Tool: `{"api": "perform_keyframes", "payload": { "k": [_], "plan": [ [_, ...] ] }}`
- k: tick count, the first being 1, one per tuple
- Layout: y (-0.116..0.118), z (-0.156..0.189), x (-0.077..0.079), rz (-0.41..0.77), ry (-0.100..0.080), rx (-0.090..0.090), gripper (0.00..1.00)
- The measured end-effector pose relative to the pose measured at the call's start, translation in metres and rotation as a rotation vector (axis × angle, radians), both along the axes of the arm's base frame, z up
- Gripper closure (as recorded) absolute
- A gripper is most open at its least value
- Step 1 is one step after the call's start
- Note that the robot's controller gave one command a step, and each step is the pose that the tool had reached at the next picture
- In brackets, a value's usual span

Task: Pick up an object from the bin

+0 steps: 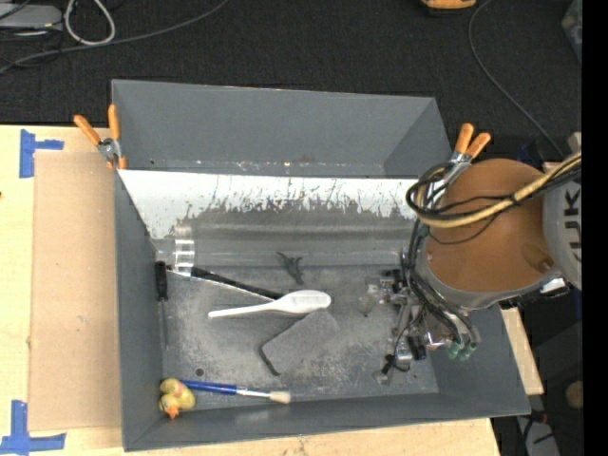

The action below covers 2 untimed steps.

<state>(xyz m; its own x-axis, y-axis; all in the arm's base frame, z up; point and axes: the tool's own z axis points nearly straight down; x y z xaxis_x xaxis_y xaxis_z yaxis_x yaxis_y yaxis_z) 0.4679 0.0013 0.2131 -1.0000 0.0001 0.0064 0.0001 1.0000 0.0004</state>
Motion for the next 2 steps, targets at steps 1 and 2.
{"api": "perform_keyframes", "payload": {
  "k": [1,2],
  "plan": [
    [0.0,0.001,0.001,0.0,-0.004,0.0,0.0],
    [0.03,-0.059,0.024,0.278,-0.011,0.001,0.0]
  ]
}}
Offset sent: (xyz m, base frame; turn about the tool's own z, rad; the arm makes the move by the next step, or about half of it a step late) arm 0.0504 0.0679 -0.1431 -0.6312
